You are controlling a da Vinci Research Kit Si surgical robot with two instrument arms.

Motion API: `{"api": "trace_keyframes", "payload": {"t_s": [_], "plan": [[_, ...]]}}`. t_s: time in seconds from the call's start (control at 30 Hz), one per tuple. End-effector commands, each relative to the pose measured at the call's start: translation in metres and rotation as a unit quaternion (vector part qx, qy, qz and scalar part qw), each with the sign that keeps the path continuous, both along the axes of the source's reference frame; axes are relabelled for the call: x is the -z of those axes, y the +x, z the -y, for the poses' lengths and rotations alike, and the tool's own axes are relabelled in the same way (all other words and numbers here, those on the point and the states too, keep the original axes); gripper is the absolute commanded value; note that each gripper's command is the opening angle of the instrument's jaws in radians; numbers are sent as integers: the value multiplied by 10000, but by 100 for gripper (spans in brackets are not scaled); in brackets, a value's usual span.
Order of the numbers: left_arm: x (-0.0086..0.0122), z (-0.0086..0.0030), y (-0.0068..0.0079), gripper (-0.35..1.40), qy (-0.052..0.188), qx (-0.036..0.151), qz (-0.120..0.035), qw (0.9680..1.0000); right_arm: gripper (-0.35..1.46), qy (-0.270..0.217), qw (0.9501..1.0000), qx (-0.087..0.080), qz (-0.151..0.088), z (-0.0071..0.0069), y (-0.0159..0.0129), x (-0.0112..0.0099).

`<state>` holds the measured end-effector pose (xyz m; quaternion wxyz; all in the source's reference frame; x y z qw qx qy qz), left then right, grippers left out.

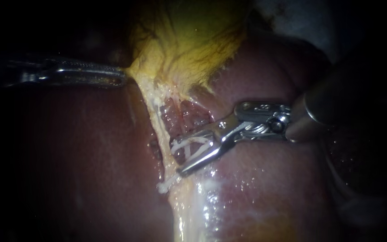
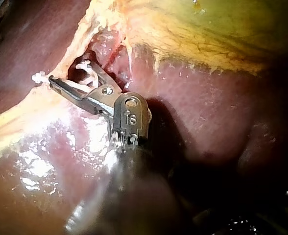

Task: Clipping second clip left tube

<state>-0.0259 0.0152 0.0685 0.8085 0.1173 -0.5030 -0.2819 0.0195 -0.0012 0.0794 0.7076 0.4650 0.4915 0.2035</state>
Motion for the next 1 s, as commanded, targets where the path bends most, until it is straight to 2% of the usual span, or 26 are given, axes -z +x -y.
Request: {"api": "trace_keyframes", "payload": {"t_s": [0.03, 0.27, 0.6, 1.0], "plan": [[0, 0, 0, -35, 0, -1, 0, 10000, 58, 29, 10000, -11, -10, 1, 4, -1], [0, 0, -1, -35, -1, 0, -1, 10000, 58, 192, 9996, 57, -189, 14, 20, 0], [0, 0, -1, -35, -1, 1, -2, 10000, 58, 566, 9963, -89, -637, 27, 31, 22], [0, 0, -1, -35, -1, 1, -2, 10000, 53, 702, 9935, 143, -884, 36, 28, 54]]}}
